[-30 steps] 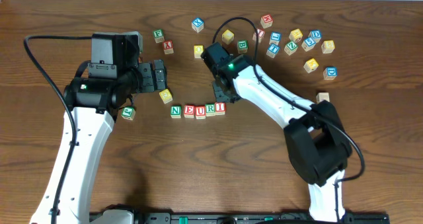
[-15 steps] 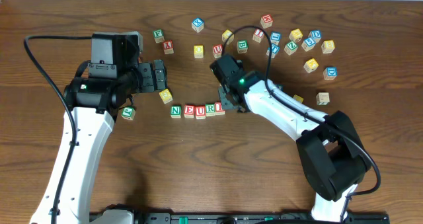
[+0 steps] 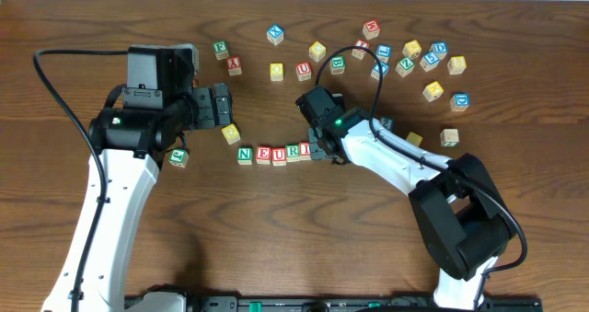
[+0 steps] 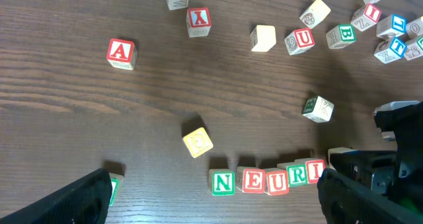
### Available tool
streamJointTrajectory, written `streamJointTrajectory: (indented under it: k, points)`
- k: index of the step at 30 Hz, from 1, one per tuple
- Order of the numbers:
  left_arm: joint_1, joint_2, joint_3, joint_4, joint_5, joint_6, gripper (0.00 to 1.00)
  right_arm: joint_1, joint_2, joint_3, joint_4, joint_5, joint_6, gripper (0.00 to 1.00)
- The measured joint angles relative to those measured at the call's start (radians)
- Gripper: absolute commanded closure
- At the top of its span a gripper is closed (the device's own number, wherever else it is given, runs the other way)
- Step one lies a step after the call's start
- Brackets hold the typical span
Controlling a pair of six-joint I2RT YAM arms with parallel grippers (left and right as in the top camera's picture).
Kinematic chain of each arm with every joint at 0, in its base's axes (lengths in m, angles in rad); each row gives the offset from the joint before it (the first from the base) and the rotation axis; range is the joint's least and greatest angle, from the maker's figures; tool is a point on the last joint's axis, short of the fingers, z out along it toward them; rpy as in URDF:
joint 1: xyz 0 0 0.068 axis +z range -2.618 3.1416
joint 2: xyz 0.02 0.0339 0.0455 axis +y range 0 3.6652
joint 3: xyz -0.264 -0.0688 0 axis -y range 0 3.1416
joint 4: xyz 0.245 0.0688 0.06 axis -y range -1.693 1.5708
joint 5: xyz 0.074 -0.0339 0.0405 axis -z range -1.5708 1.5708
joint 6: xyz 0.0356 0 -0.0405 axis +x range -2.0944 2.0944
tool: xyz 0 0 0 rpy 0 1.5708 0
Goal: Spell out NEURIPS
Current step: 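Lower the P block onto the table right of the I block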
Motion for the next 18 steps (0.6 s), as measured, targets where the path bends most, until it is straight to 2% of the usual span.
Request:
streamJointTrajectory:
  k: [18]
  points:
    - [0.0,0.0,0.0,0.0,0.0,0.0,0.02,0.037,0.0,0.0,0.003,-0.003,0.062,0.99]
